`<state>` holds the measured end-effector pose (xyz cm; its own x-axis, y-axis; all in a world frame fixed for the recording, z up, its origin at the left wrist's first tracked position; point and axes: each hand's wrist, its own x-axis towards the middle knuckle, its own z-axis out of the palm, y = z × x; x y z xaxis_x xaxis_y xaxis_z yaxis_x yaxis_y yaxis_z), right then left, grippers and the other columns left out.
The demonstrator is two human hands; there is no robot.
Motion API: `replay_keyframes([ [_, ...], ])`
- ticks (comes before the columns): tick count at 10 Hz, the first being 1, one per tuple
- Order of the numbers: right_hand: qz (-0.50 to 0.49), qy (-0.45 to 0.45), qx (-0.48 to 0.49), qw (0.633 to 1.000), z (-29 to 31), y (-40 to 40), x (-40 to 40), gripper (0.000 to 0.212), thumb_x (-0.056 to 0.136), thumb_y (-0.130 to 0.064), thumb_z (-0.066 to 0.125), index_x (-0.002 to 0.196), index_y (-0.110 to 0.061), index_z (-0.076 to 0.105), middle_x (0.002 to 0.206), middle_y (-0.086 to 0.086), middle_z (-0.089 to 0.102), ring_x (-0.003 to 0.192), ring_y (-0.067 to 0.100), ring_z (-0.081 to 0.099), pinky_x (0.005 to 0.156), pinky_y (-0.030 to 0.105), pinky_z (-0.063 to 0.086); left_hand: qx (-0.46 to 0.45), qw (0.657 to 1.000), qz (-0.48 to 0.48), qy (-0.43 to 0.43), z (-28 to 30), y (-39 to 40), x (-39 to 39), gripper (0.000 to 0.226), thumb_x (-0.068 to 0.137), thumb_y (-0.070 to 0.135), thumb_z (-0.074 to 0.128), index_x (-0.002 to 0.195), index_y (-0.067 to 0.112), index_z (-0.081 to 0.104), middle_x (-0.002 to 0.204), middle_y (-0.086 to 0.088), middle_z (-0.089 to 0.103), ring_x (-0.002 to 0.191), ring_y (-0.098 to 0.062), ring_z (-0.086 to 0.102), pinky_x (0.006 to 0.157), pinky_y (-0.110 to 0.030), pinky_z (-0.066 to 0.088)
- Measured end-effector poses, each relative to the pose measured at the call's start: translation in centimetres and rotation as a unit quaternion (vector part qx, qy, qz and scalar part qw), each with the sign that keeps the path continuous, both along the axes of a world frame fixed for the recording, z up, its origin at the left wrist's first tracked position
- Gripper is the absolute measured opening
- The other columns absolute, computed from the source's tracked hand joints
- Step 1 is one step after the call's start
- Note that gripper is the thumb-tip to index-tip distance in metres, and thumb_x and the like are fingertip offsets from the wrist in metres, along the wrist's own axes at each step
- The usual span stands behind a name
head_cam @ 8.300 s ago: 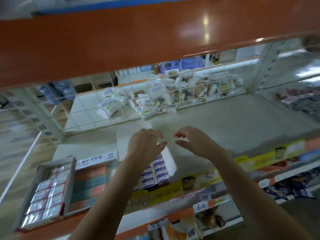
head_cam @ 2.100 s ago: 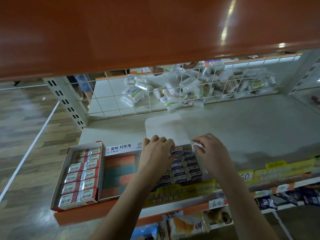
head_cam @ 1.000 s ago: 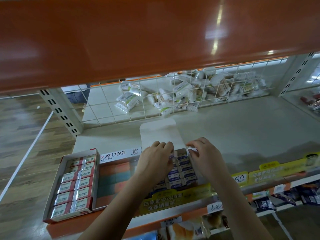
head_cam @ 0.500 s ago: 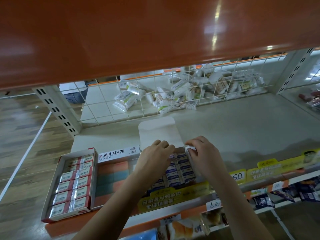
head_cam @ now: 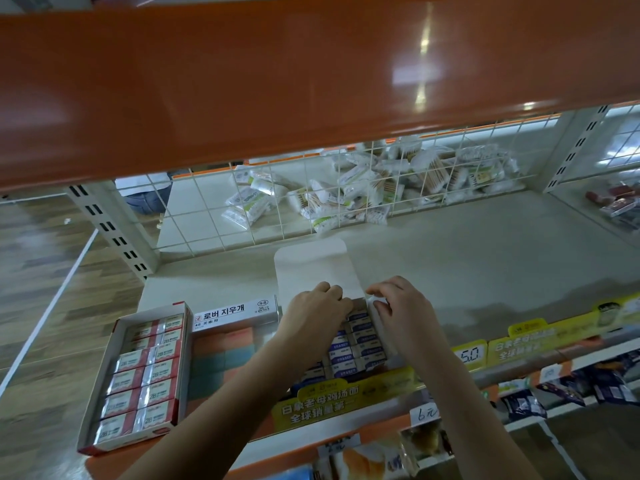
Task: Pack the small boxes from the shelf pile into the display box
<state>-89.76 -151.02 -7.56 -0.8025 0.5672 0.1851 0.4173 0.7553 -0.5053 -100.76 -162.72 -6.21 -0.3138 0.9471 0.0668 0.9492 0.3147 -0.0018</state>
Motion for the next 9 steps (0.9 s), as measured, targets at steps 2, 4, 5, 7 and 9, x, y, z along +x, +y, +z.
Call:
replay_keyframes([
  [2, 0.001, -0.004, -0.006, 1.0, 0.04, 0.12, 0.07, 0.023, 0.093, -0.013, 0.051, 0.113, -0.013, 0.063, 0.112, 0.0, 0.057, 0.094, 0.012, 0.057, 0.076, 0.011, 0.034, -0.015, 1.0, -0.003, 0.006, -0.45, -0.37, -0.53, 0.023, 0.091, 0.012, 0.051, 0.112, 0.02, 0.057, 0.107, 0.004, 0.053, 0.098, -0.015, 0.046, 0.062, -0.025, 0.036],
  [4, -0.004, -0.004, -0.008, 1.0, -0.12, 0.13, 0.12, 0.023, 0.094, -0.013, 0.05, 0.113, -0.015, 0.063, 0.112, -0.001, 0.056, 0.093, 0.012, 0.057, 0.076, 0.012, 0.034, -0.013, 1.0, -0.012, 0.014, -0.41, -0.68, -0.44, 0.026, 0.093, 0.014, 0.05, 0.117, 0.022, 0.056, 0.11, 0.004, 0.053, 0.1, -0.016, 0.046, 0.065, -0.028, 0.042],
  [5, -0.005, -0.001, -0.008, 1.0, -0.18, 0.07, 0.09, 0.023, 0.093, -0.013, 0.051, 0.112, -0.015, 0.063, 0.112, -0.001, 0.056, 0.093, 0.013, 0.057, 0.075, 0.013, 0.035, -0.021, 0.999, -0.023, 0.018, -0.49, -0.98, -0.41, 0.029, 0.094, 0.013, 0.049, 0.122, 0.021, 0.052, 0.116, 0.004, 0.054, 0.103, -0.017, 0.047, 0.071, -0.03, 0.047],
  [7, -0.004, 0.004, -0.009, 1.0, -0.25, 0.07, -0.01, 0.023, 0.092, -0.012, 0.051, 0.112, -0.015, 0.064, 0.112, -0.002, 0.056, 0.093, 0.013, 0.058, 0.076, 0.015, 0.036, -0.037, 0.999, -0.032, 0.014, -0.24, -1.05, -0.35, 0.031, 0.095, 0.015, 0.049, 0.125, 0.021, 0.051, 0.12, 0.004, 0.054, 0.108, -0.017, 0.047, 0.077, -0.034, 0.052],
  [9, -0.005, 0.003, -0.005, 1.0, -0.25, 0.07, 0.05, 0.023, 0.093, -0.013, 0.051, 0.112, -0.015, 0.064, 0.112, -0.002, 0.057, 0.094, 0.013, 0.058, 0.076, 0.014, 0.035, -0.046, 0.998, -0.032, 0.014, 0.15, -0.86, -0.38, 0.03, 0.094, 0.015, 0.048, 0.123, 0.019, 0.054, 0.121, 0.004, 0.052, 0.109, -0.015, 0.043, 0.077, -0.031, 0.05],
])
